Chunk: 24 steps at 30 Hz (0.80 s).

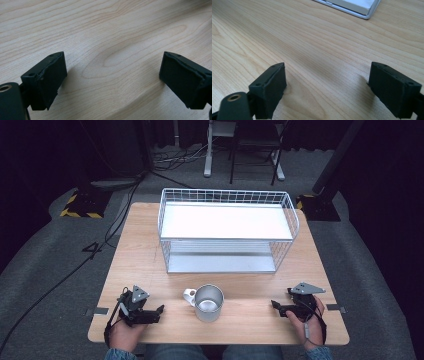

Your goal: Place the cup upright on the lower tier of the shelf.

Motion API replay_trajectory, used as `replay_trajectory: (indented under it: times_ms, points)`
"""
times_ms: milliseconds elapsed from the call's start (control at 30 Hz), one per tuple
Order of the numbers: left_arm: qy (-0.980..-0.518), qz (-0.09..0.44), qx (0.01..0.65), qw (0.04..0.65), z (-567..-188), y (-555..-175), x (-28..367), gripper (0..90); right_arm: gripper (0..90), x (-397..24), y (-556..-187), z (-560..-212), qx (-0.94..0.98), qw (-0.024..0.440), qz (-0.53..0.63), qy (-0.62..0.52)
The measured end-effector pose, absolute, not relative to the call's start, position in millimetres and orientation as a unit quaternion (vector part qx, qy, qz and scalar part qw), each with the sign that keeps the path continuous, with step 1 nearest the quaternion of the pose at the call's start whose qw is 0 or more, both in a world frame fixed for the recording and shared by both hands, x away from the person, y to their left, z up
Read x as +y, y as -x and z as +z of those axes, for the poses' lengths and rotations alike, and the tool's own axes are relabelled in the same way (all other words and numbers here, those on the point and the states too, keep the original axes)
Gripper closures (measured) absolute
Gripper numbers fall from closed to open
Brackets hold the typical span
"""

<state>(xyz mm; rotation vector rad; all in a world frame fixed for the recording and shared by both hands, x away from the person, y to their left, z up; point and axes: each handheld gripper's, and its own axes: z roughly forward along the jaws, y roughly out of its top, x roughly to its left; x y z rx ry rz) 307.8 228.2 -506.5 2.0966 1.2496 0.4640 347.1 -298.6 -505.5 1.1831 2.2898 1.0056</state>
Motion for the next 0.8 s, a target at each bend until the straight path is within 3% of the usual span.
replay_trajectory:
  times_ms: [467,633,800]
  points:
    - [-0.795,0.177,0.483,0.322,-506.3,-305.7,225.5,7.9,14.5,-298.6,-347.3,-505.5,0.813,0.187,0.357,-0.420]
    - [-0.786,0.155,0.505,0.322,-503.1,-306.1,221.5,0.2,16.2,-299.1,-347.3,-505.4,0.810,0.190,0.357,-0.424]
    - [-0.780,0.165,0.492,0.350,-491.8,-297.1,216.1,0.0,17.7,-299.5,-347.2,-505.4,0.808,0.191,0.359,-0.426]
